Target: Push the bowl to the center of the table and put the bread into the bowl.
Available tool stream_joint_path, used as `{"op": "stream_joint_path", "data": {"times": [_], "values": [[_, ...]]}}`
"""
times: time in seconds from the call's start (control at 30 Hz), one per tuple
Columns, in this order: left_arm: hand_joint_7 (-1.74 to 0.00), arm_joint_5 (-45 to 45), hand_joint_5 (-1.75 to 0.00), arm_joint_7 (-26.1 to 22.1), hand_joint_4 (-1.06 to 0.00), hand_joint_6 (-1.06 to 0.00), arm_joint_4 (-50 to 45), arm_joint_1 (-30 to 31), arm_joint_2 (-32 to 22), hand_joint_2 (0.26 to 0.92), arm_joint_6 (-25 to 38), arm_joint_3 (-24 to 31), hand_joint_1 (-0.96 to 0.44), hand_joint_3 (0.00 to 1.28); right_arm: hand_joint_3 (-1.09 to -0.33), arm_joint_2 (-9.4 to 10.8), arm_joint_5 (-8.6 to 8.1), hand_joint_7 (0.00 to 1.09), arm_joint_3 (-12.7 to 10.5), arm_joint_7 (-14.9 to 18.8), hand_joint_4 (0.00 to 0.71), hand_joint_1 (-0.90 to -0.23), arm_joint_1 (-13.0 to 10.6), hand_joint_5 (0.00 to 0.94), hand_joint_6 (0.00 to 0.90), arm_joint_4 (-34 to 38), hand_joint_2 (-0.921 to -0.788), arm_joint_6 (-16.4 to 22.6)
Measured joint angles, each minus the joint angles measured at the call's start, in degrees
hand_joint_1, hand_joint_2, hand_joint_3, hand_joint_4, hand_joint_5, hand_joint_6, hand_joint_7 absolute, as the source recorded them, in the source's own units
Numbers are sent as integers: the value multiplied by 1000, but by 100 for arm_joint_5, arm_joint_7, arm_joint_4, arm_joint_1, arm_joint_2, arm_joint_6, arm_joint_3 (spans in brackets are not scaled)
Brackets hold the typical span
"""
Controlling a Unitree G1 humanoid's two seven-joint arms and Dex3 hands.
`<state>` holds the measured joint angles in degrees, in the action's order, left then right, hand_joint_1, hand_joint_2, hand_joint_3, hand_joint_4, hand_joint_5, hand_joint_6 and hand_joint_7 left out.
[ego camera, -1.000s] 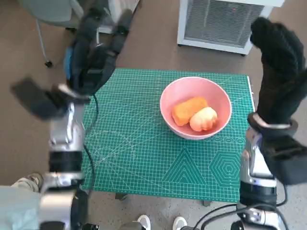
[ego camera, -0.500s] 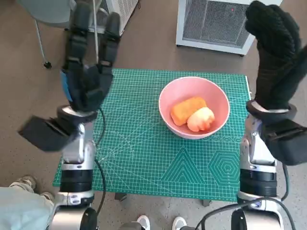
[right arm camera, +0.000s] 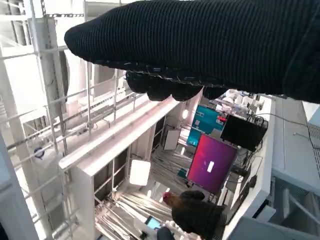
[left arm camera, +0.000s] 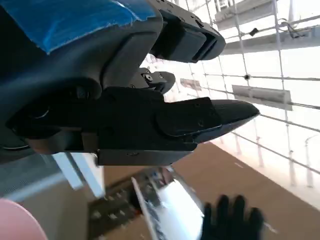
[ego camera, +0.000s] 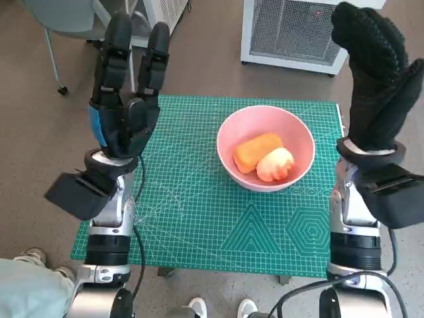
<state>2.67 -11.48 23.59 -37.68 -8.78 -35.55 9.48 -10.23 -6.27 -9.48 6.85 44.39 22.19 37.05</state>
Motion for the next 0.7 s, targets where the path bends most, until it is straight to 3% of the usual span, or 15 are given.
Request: {"op": "stream_joint_path", "data": {"times": [0.33,0.7], "values": [[-11,-1849,-1,1486,-223,-408,311,-30,-292,921,-553,-247,-297,103,-590,-7,100,642,50,-2,227,-457,4,0,-1,94,-921,193],[-4,-1744,-17,1560,-262,-400,588,-66,-317,921,-777,-521,-242,79,-593,-28,151,622,50,-7,220,-448,3,0,-1,213,-921,295]]}}
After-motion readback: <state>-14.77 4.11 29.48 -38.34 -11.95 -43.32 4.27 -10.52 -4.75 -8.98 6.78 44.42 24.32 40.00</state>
